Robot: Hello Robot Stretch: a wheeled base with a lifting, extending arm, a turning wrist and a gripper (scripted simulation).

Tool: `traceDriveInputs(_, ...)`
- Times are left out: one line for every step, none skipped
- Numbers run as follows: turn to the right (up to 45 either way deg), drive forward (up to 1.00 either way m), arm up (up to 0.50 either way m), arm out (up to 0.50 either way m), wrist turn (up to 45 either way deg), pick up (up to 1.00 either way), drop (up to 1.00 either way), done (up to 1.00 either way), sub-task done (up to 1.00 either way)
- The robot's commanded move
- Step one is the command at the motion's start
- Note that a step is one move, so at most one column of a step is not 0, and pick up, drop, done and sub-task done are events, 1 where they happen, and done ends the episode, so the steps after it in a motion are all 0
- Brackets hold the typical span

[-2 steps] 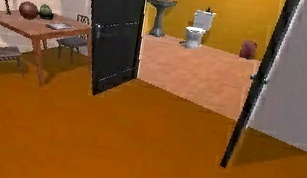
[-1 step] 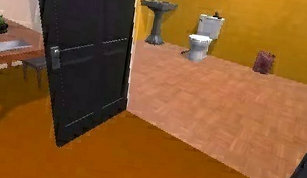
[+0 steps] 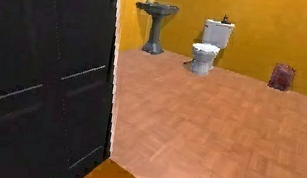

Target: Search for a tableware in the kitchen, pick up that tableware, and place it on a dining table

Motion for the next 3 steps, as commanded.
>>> traceDriveInputs(30.0, 0.0, 0.0, 0.0, 0.0, 0.0, 0.0, 0.0, 0.0)
traceDriveInputs(0.0, 0.3, 0.0, 0.0, 0.0, 0.0, 0.0, 0.0, 0.0)
traceDriveInputs(21.0, 0.0, 0.0, 0.0, 0.0, 0.0, 0.0, 0.0, 0.0)
